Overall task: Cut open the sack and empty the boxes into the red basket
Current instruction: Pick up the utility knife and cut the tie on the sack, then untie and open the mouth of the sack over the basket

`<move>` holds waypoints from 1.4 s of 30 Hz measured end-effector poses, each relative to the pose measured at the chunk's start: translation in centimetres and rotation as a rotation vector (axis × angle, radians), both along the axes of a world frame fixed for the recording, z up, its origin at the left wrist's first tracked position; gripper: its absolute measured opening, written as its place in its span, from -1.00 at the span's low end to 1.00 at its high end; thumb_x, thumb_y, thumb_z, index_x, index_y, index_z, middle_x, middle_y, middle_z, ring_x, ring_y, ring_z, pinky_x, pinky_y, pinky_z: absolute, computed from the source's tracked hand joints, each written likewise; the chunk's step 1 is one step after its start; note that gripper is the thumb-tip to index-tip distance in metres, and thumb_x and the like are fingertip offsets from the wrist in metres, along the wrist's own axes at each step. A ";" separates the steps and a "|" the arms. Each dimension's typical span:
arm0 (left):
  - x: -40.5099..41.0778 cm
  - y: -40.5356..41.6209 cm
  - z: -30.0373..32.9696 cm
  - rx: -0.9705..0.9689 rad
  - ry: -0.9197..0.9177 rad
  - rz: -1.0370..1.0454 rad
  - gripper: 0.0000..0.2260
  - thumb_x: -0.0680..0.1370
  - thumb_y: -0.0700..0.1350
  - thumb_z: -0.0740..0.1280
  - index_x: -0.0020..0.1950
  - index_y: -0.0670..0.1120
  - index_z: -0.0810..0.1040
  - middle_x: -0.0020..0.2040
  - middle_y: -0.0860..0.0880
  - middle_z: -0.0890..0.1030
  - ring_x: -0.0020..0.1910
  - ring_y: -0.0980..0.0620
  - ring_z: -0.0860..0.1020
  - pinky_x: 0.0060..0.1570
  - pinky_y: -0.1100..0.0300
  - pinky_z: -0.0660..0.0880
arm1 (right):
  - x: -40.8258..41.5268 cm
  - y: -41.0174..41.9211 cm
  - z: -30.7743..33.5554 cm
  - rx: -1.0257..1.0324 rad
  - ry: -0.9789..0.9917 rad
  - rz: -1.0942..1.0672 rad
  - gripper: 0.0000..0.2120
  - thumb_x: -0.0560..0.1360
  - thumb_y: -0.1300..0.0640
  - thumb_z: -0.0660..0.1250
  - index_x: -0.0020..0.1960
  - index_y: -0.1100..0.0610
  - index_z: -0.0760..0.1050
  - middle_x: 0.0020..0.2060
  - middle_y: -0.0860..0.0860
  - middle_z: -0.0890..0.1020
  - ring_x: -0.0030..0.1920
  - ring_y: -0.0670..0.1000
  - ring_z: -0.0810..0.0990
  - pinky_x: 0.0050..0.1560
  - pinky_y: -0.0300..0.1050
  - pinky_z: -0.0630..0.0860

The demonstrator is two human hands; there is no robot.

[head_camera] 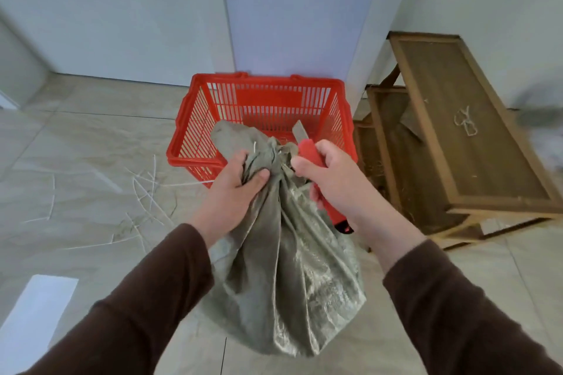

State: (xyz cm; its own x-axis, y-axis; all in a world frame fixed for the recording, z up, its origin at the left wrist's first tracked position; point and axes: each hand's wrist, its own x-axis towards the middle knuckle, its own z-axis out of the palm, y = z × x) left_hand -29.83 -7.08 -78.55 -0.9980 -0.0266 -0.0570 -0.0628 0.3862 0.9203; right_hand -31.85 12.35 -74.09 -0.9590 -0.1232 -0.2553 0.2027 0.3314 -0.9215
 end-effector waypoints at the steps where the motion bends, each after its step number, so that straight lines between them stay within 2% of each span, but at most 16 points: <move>1: 0.3 0.1 0.3 0.055 -0.013 -0.015 -0.82 0.61 -0.05 0.36 0.20 0.05 0.51 0.01 0.13 0.66 0.04 0.19 0.61 0.15 0.10 0.52 | 0.4 -0.2 -0.4 0.003 -0.024 0.007 -0.67 0.55 -0.10 0.45 0.10 0.13 0.50 -0.37 0.03 0.56 -0.47 -0.04 0.51 -0.40 -0.06 0.47; 4: 0.1 0.7 0.9 0.307 -0.103 -0.067 -0.76 0.58 -0.02 0.37 0.25 0.11 0.54 0.12 0.06 0.70 0.14 0.06 0.66 0.15 0.07 0.57 | 0.7 -1.5 -1.4 -0.088 -0.059 0.012 -0.59 0.45 -0.18 0.56 0.11 0.06 0.55 -0.40 -0.02 0.56 -0.47 -0.05 0.51 -0.44 -0.12 0.48; 8: -1.8 1.0 1.7 0.411 -0.209 -0.034 -0.60 0.66 -0.28 0.10 0.45 -0.03 0.46 0.37 -0.23 0.55 0.37 -0.24 0.51 0.32 -0.07 0.48 | 0.3 -2.1 -1.7 -0.254 -0.117 -0.011 -0.62 0.46 -0.06 0.60 0.19 0.03 0.61 -0.37 -0.03 0.61 -0.52 -0.09 0.47 -0.55 -0.19 0.41; 11: -0.5 0.1 1.3 0.332 -0.054 -0.117 -0.63 0.65 -0.10 0.11 0.37 0.17 0.54 0.29 0.05 0.64 0.29 0.06 0.59 0.29 0.10 0.52 | 0.2 -1.9 -1.8 -0.256 -0.081 -0.023 -0.71 0.50 0.06 0.58 0.18 0.02 0.62 -0.41 -0.07 0.62 -0.54 -0.09 0.46 -0.55 -0.19 0.41; 15: -0.9 -1.3 0.8 0.054 0.133 0.007 -0.69 0.68 -0.11 0.20 0.35 0.18 0.54 0.20 0.20 0.65 0.20 0.28 0.58 0.24 0.20 0.50 | 0.0 -1.6 -2.2 -0.259 -0.086 -0.074 -0.82 0.53 0.16 0.54 0.11 0.07 0.63 -0.49 -0.07 0.58 -0.56 -0.08 0.46 -0.57 -0.19 0.40; 19: -1.5 -3.5 0.2 0.108 0.074 0.168 -0.86 0.66 -0.04 0.23 0.06 0.20 0.54 -0.18 0.06 0.64 -0.34 0.26 0.56 -0.35 0.29 0.48 | -0.6 -1.3 -2.3 -0.291 -0.086 -0.150 -0.87 0.54 0.18 0.52 0.05 0.08 0.62 -0.49 -0.08 0.57 -0.56 -0.10 0.46 -0.56 -0.20 0.41; 21: -1.8 -5.7 -0.1 0.068 0.035 0.291 -0.85 0.66 -0.04 0.20 -0.03 0.12 0.54 -0.26 0.11 0.57 -0.43 0.27 0.46 -0.38 0.29 0.40 | -1.1 -1.1 -2.3 -0.297 -0.081 -0.185 -0.87 0.54 0.16 0.53 0.05 0.07 0.62 -0.48 -0.10 0.58 -0.56 -0.11 0.46 -0.55 -0.20 0.42; 24: -2.1 -9.5 -0.7 -0.025 -0.008 0.463 -0.78 0.64 -0.12 0.16 -0.12 0.03 0.55 -0.28 0.10 0.51 -0.36 0.12 0.42 -0.33 0.15 0.37 | -1.6 -1.0 -2.3 -0.305 -0.080 -0.201 -0.87 0.54 0.13 0.53 0.06 0.05 0.64 -0.46 -0.10 0.60 -0.55 -0.11 0.48 -0.54 -0.20 0.44; 27: -1.5 -13.0 -1.5 -0.102 -0.048 0.644 -0.75 0.64 -0.18 0.13 -0.14 0.01 0.53 -0.09 -0.09 0.58 -0.35 -0.02 0.45 -0.31 0.15 0.39 | -1.8 -1.5 -2.5 -0.327 -0.072 -0.186 -0.87 0.54 0.13 0.53 0.06 0.03 0.64 -0.44 -0.10 0.62 -0.55 -0.11 0.49 -0.54 -0.20 0.45; 29: -1.2 -14.3 -2.3 -0.098 -0.140 0.710 -0.76 0.63 -0.20 0.14 0.09 -0.01 0.58 0.22 -0.19 0.56 -0.19 -0.13 0.61 -0.23 0.08 0.55 | -1.9 -1.9 -2.5 -0.342 -0.067 -0.177 -0.87 0.54 0.14 0.53 0.07 0.03 0.64 -0.43 -0.11 0.63 -0.55 -0.11 0.49 -0.55 -0.20 0.44; 30: -1.2 -14.6 -2.6 -0.115 -0.211 0.715 -0.71 0.62 -0.20 0.16 0.29 -0.03 0.54 0.39 -0.22 0.45 0.02 -0.23 0.63 -0.02 -0.07 0.62 | -2.0 -2.1 -2.5 -0.348 -0.066 -0.174 -0.86 0.54 0.14 0.53 0.08 0.03 0.64 -0.43 -0.10 0.63 -0.55 -0.11 0.49 -0.55 -0.20 0.44; 33: -1.3 -13.3 -2.3 -0.182 -0.296 0.661 -0.43 0.62 -0.09 0.26 0.61 -0.05 0.17 0.64 -0.11 0.01 0.49 -0.24 0.35 0.43 -0.16 0.37 | -2.1 -2.4 -2.6 -0.372 -0.066 -0.161 -0.83 0.54 0.14 0.53 0.11 0.04 0.63 -0.43 -0.09 0.62 -0.55 -0.10 0.48 -0.55 -0.20 0.44; 35: -1.4 -11.3 -1.2 -0.154 -0.210 0.592 -0.45 0.60 0.01 0.31 0.57 -0.01 0.28 0.59 -0.07 0.16 0.49 -0.18 0.36 0.42 -0.13 0.38 | -2.0 -2.5 -2.6 -0.387 -0.058 -0.142 -0.81 0.54 0.14 0.53 0.13 0.03 0.62 -0.43 -0.08 0.62 -0.55 -0.10 0.48 -0.55 -0.20 0.43; 38: -1.3 -7.1 1.4 0.036 -0.111 0.418 -0.75 0.57 0.21 0.29 0.14 0.14 0.62 0.15 0.05 0.66 0.16 0.00 0.63 0.12 0.04 0.55 | -1.6 -2.5 -2.5 -0.387 -0.018 -0.098 -0.80 0.56 0.17 0.51 0.14 -0.01 0.61 -0.45 -0.08 0.58 -0.55 -0.10 0.46 -0.55 -0.20 0.41; 39: -1.3 -5.7 2.1 0.099 -0.118 0.335 -0.69 0.55 0.30 0.26 0.05 0.15 0.66 0.03 0.11 0.71 0.08 0.10 0.66 0.10 0.09 0.54 | -1.5 -2.5 -2.5 -0.376 0.005 -0.076 -0.79 0.56 0.17 0.51 0.14 -0.01 0.60 -0.47 -0.07 0.56 -0.55 -0.09 0.46 -0.55 -0.20 0.41; 42: -1.1 -2.4 3.7 0.333 -0.205 0.139 -0.62 0.38 0.53 0.23 -0.02 0.39 0.67 0.03 0.28 0.71 0.10 0.21 0.66 0.19 0.14 0.53 | -0.9 -2.4 -2.0 -0.285 0.102 0.020 -0.76 0.56 0.18 0.50 0.19 0.01 0.58 -0.50 -0.05 0.53 -0.55 -0.05 0.45 -0.52 -0.17 0.41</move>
